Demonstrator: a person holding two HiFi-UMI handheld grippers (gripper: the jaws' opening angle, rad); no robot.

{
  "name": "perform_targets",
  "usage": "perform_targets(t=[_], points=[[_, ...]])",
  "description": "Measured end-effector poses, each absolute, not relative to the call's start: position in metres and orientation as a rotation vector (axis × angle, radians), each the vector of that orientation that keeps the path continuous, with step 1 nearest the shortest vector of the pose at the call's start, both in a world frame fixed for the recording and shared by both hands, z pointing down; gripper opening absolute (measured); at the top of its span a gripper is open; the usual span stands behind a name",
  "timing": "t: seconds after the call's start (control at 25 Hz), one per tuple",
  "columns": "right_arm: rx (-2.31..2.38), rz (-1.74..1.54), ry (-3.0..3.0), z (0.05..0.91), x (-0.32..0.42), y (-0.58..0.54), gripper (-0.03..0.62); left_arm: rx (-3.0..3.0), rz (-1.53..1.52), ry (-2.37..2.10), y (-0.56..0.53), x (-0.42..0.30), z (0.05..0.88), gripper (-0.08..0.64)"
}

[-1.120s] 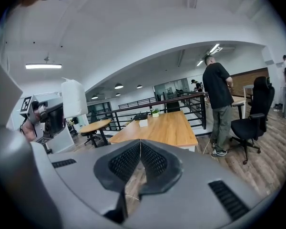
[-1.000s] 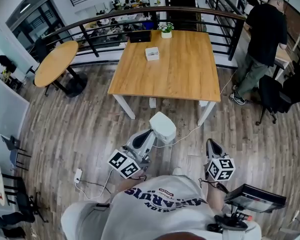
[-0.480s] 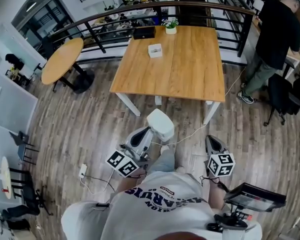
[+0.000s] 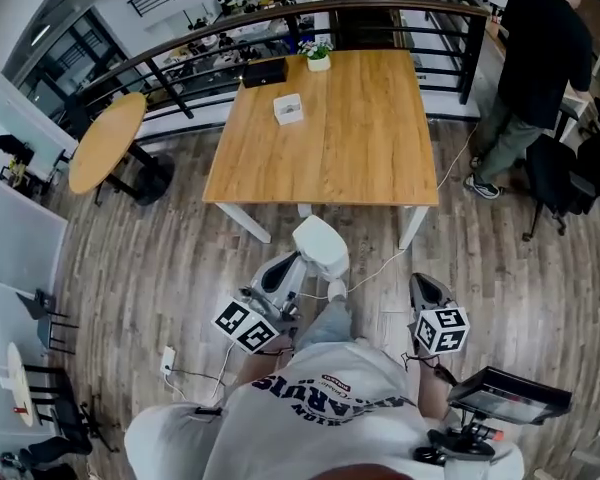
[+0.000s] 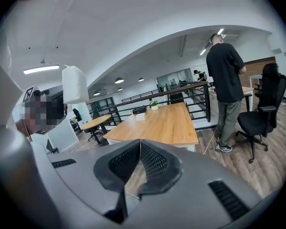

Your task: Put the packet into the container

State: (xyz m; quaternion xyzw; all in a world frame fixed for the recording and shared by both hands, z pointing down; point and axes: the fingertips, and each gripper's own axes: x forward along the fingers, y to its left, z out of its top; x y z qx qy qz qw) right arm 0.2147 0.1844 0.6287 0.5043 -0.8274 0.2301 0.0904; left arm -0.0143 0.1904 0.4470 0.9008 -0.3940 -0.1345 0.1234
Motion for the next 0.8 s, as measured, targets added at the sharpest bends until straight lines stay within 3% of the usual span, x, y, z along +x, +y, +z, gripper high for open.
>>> perform_targets(t=[0.4, 0.8], points=[[1.527, 0.666, -2.423, 0.624, 0.216, 0.136, 0.011, 2.619, -0.408, -1.072, 0.140, -0.011, 0.455, 0.003], [1.474, 0.670, -2.409, 0.623, 0.165, 0.064, 0.011, 2.601, -0.438, -1.079, 0.062, -0.053, 0.464, 0.003]])
